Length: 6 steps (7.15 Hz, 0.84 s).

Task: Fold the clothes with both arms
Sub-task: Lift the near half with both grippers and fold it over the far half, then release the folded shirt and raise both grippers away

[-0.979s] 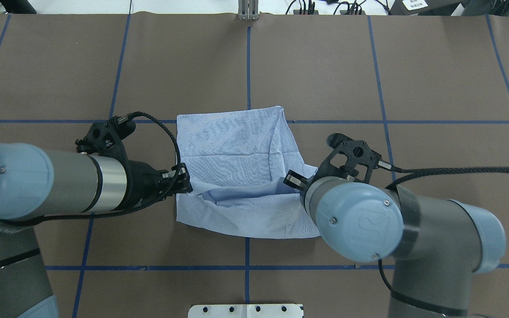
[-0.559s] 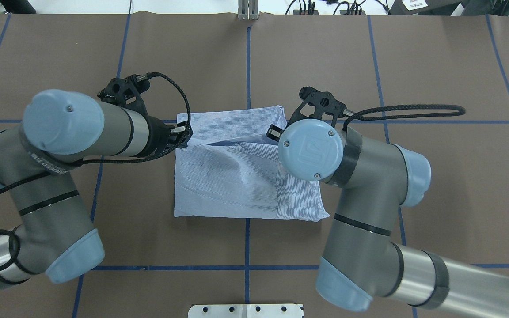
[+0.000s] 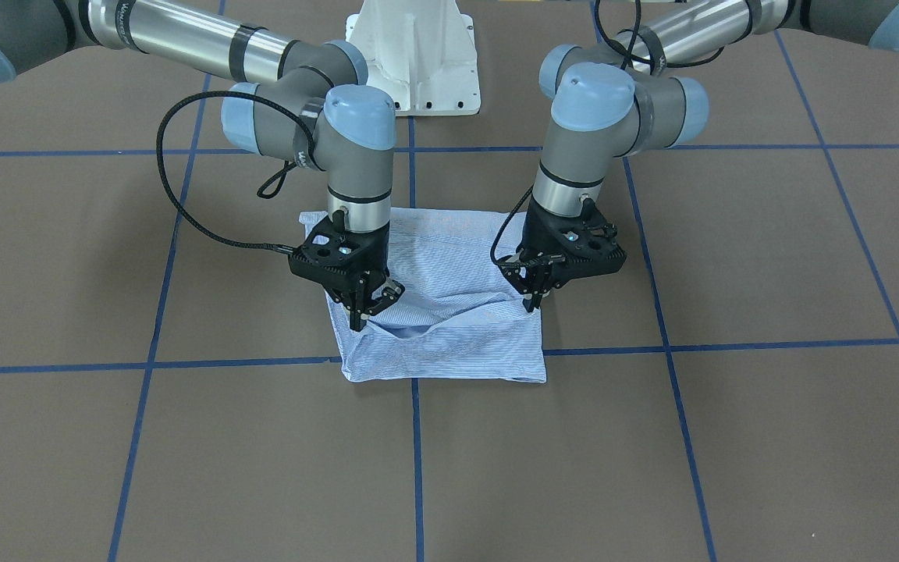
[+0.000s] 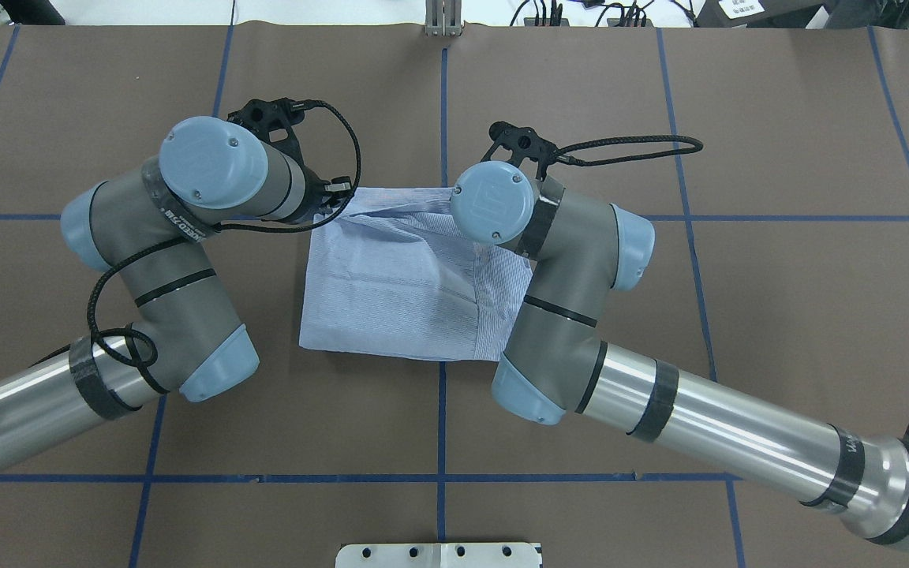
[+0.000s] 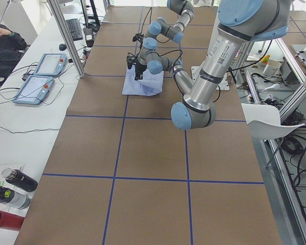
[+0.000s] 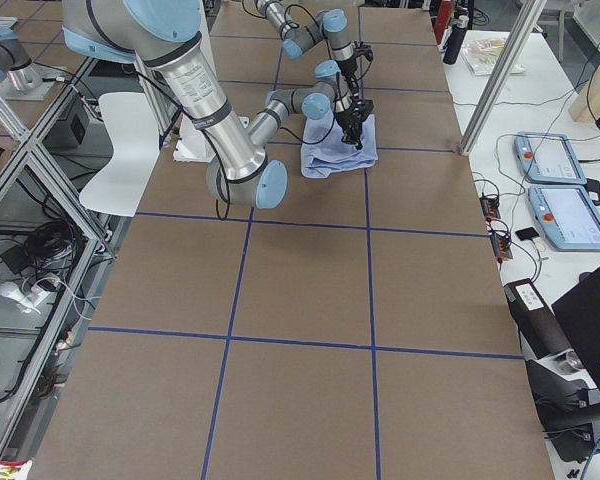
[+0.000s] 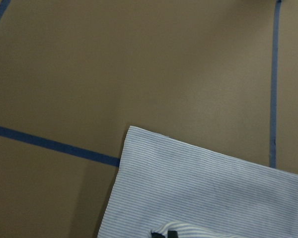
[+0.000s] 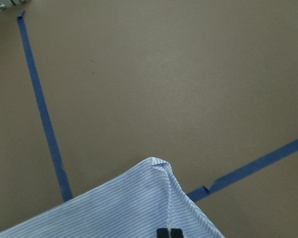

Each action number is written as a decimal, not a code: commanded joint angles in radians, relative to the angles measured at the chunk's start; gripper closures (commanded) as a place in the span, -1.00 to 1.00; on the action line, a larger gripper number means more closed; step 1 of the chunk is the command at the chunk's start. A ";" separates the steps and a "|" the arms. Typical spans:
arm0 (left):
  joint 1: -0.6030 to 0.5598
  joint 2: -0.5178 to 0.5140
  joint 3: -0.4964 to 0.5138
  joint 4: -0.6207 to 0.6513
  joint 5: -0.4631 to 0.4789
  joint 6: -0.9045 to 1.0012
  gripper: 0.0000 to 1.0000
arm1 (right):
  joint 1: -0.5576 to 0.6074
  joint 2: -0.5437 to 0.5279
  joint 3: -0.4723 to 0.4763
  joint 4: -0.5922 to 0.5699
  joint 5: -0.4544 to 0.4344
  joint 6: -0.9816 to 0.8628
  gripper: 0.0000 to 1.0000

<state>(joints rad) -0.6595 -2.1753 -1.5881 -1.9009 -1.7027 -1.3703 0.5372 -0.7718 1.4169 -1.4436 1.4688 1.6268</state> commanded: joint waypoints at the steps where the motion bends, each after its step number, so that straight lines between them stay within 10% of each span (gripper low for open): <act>1: -0.032 -0.040 0.105 -0.061 0.003 0.072 1.00 | 0.036 0.016 -0.055 0.035 0.031 -0.070 1.00; 4: -0.060 -0.046 0.175 -0.122 0.002 0.111 0.93 | 0.062 0.016 -0.059 0.035 0.062 -0.117 1.00; 5: -0.074 -0.046 0.180 -0.145 -0.002 0.112 0.63 | 0.093 0.016 -0.059 0.035 0.130 -0.119 1.00; 6: -0.075 -0.047 0.180 -0.145 -0.008 0.114 0.18 | 0.107 0.020 -0.059 0.034 0.157 -0.142 0.32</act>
<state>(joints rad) -0.7269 -2.2210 -1.4130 -2.0341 -1.7045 -1.2593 0.6216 -0.7553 1.3577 -1.4087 1.5792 1.5068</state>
